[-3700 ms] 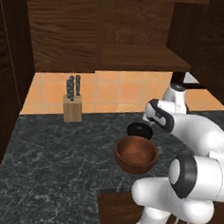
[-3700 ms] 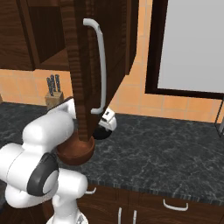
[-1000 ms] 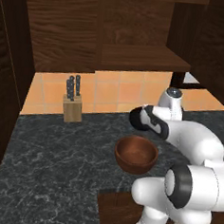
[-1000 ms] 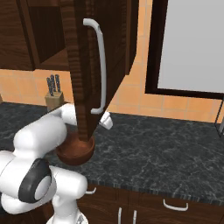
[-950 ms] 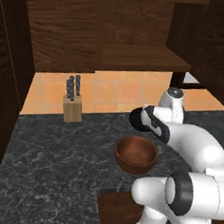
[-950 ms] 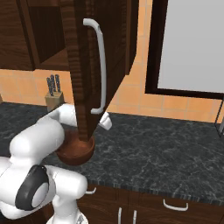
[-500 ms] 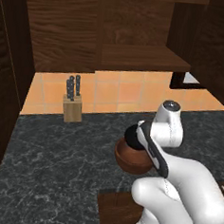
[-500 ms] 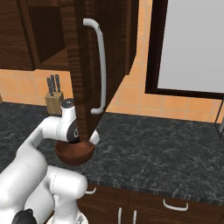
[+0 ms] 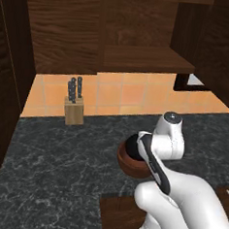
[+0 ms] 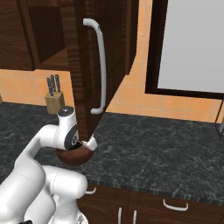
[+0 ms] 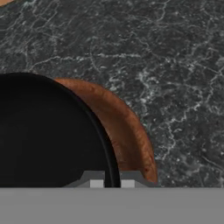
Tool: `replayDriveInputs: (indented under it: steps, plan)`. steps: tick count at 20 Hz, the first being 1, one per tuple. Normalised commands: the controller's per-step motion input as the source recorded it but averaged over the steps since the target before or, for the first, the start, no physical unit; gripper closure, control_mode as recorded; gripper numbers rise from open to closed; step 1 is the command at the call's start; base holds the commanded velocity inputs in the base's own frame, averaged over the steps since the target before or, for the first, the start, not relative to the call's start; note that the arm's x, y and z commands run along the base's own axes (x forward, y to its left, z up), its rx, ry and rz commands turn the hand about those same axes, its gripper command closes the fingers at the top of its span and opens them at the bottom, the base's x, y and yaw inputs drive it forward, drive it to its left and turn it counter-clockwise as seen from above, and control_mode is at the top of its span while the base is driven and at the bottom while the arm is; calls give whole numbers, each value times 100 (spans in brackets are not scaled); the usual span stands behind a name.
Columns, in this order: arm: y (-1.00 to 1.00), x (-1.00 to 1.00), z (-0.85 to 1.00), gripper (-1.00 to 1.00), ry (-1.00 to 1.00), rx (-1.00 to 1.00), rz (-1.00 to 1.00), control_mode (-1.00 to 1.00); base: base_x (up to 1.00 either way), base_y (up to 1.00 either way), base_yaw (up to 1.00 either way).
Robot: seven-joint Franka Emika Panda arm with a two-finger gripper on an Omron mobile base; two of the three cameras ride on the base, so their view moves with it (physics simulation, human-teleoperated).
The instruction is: Pick up the bowls on the counter and stack them on top of one another in the open cabinet. Place the smaller bowl on top of the larger bowl.
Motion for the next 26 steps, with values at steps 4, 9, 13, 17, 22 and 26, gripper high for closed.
replayDriveInputs:
  steps: [4,9,13,17,22,26]
  plan:
    - [16,10,-3,-100,2,0,0,-100,0,0,0]
    - [-3,-5,13,-100,1,1,0,-100,0,0,0]
    - [-46,-82,9,-100,13,5,0,-100,0,0,0]
    - [-11,-54,-5,-100,6,0,1,-100,0,0,0]
    - [0,0,-25,-100,0,0,1,-100,0,0,0]
    - [19,24,-6,-100,0,0,0,-100,0,0,0]
